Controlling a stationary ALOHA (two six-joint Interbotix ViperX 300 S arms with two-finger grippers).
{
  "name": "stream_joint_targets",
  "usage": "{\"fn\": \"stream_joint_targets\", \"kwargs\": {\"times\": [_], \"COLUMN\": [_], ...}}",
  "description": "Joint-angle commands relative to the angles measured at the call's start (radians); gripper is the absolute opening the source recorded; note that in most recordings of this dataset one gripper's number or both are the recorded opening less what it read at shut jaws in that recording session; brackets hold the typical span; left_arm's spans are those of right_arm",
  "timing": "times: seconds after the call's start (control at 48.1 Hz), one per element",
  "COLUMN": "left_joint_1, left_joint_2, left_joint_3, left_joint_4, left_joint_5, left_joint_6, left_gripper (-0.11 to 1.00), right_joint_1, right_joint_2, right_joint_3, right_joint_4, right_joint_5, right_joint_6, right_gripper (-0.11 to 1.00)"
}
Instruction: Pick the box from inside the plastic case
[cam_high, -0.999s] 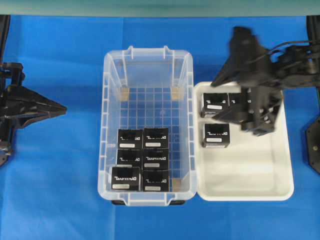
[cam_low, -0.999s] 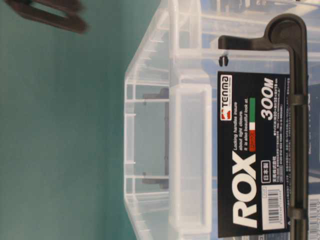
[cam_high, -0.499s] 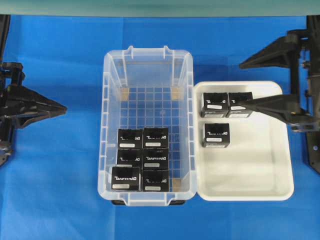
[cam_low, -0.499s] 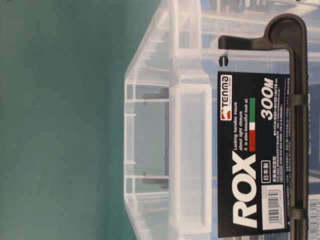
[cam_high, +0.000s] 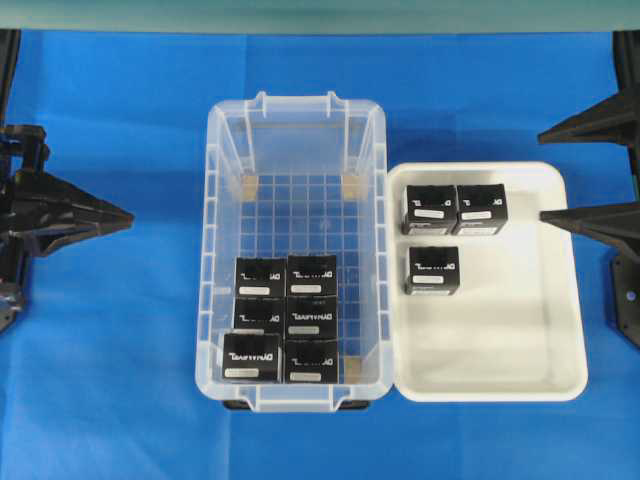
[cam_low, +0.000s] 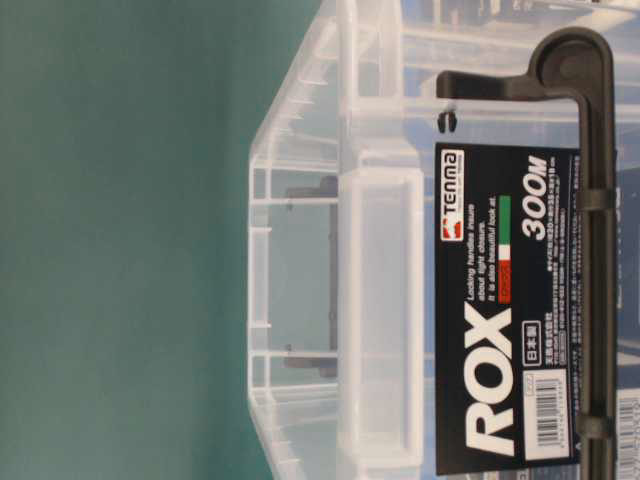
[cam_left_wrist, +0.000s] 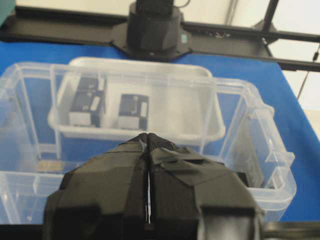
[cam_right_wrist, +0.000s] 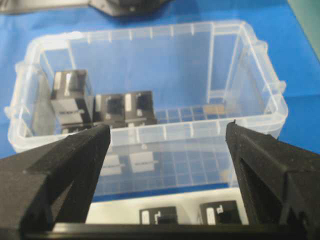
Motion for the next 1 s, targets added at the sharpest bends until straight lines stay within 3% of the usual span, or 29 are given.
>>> {"fn": "stream_joint_targets", "kwargs": {"times": [0.0, 0.478, 0.978], "left_joint_1": [-0.006, -0.015, -0.025], "left_joint_2": [0.006, 0.006, 0.002], "left_joint_3": [-0.029, -0.028, -0.028], "left_joint_4": [0.003, 0.003, 0.003], "left_joint_5": [-0.005, -0.005, -0.005], "left_joint_6": [0.002, 0.002, 0.002], "left_gripper": [-0.05, -0.05, -0.05], "right_joint_1": [0.002, 0.008, 0.008], "right_joint_2": [-0.009, -0.023, -0.149], "right_joint_3": [0.003, 0.025, 0.097], "right_joint_4": [0.012, 0.020, 0.020], "right_joint_5": [-0.021, -0.018, -0.015], "right_joint_6": [0.002, 0.002, 0.002], "right_gripper": [0.92, 0.92, 0.92]}}
